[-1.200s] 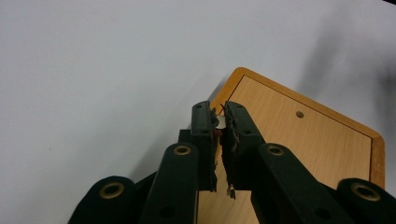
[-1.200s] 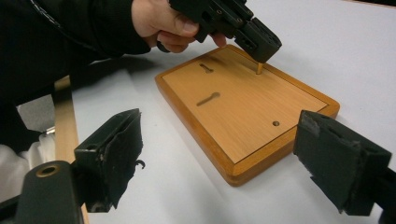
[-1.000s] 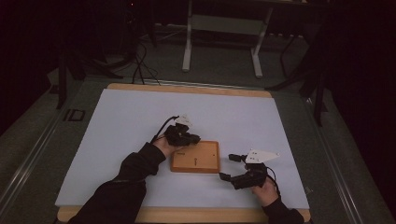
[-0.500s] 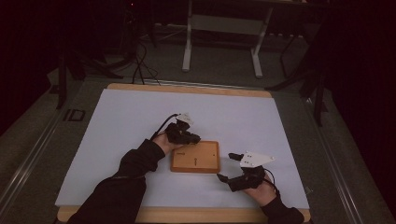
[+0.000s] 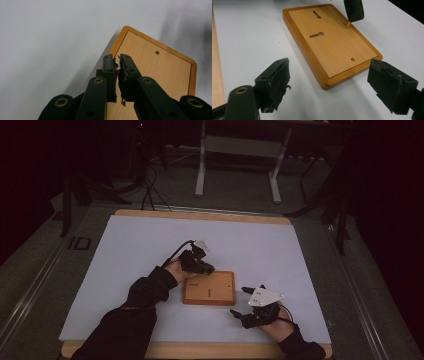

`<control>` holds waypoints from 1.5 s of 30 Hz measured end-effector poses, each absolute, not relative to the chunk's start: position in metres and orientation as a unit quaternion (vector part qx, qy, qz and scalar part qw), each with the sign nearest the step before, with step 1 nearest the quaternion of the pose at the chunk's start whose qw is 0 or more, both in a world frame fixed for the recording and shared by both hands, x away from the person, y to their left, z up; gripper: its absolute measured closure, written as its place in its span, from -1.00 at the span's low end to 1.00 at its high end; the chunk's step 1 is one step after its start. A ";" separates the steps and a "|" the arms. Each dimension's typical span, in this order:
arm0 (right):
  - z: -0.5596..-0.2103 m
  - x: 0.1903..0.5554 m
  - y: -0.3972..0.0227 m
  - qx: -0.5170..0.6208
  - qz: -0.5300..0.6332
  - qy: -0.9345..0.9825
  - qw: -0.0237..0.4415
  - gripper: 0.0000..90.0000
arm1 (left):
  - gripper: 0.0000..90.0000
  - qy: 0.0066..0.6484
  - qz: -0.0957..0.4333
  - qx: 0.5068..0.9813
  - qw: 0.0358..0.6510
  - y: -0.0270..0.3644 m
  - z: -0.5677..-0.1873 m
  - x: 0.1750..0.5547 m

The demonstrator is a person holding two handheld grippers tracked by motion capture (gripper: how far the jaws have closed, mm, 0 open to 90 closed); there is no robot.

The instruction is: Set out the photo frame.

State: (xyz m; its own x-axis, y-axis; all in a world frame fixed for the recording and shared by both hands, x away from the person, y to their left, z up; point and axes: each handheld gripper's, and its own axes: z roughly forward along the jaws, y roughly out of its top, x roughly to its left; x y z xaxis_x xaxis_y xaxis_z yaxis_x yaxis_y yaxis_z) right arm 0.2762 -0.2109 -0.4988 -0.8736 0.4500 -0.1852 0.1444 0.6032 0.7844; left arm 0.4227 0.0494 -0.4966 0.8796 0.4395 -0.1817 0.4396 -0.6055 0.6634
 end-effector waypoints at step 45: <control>-0.540 0.255 -0.167 -0.096 0.159 0.871 0.454 0.17 | 0.88 0.248 -0.109 0.890 0.368 0.055 -0.499 0.458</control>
State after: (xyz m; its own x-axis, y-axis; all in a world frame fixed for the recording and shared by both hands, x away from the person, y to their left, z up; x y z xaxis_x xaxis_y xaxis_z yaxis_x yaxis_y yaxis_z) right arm 0.2554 -0.1669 -0.5404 -0.5692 -0.0229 -0.8219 -0.3125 0.9306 0.1905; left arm 0.4578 0.0552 -0.4991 0.8534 0.3605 -0.3765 0.5211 -0.6065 0.6006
